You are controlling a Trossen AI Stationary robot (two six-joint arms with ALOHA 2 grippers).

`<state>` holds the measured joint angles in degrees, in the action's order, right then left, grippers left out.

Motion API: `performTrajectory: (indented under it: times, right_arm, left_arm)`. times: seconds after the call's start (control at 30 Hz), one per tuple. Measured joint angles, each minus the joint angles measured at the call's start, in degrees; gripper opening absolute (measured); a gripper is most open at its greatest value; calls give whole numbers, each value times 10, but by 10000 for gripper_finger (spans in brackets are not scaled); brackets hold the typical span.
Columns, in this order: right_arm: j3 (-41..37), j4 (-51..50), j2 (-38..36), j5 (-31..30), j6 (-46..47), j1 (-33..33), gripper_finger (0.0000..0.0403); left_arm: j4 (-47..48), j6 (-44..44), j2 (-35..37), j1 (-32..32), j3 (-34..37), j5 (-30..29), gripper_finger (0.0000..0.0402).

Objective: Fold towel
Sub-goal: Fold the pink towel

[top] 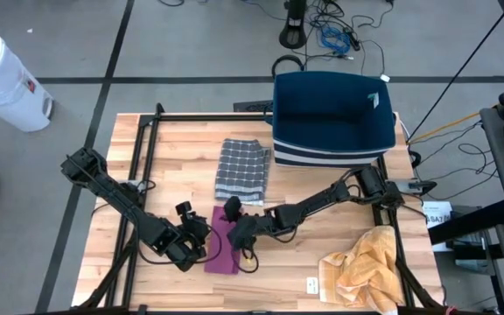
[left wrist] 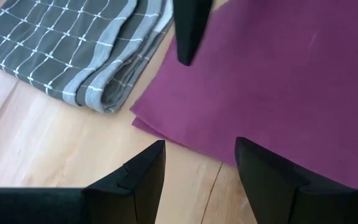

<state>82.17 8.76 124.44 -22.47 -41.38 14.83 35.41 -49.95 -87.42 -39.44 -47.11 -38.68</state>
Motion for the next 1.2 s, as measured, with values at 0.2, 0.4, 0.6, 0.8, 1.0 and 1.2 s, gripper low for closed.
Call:
performTrajectory:
  times: [0.2,0.4,0.6,0.8,1.0,1.2]
  right_arm:
    - [7,-19,0,14,-101,-1,30]
    - [7,-74,10,11,-161,-6,13]
    - [7,-61,16,-33,-226,-7,2]
    - [34,-55,16,17,-187,-22,4]
    - [60,-53,16,32,-172,-25,45]
    - [65,-64,16,33,-146,-33,146]
  left_arm:
    - [0,0,0,0,0,0,202]
    - [0,7,0,0,0,0,202]
    - [0,10,0,1,0,0,202]
    - [-2,11,0,1,0,0,202]
    - [-4,12,0,1,0,1,202]
    - [-6,10,0,1,0,3,202]
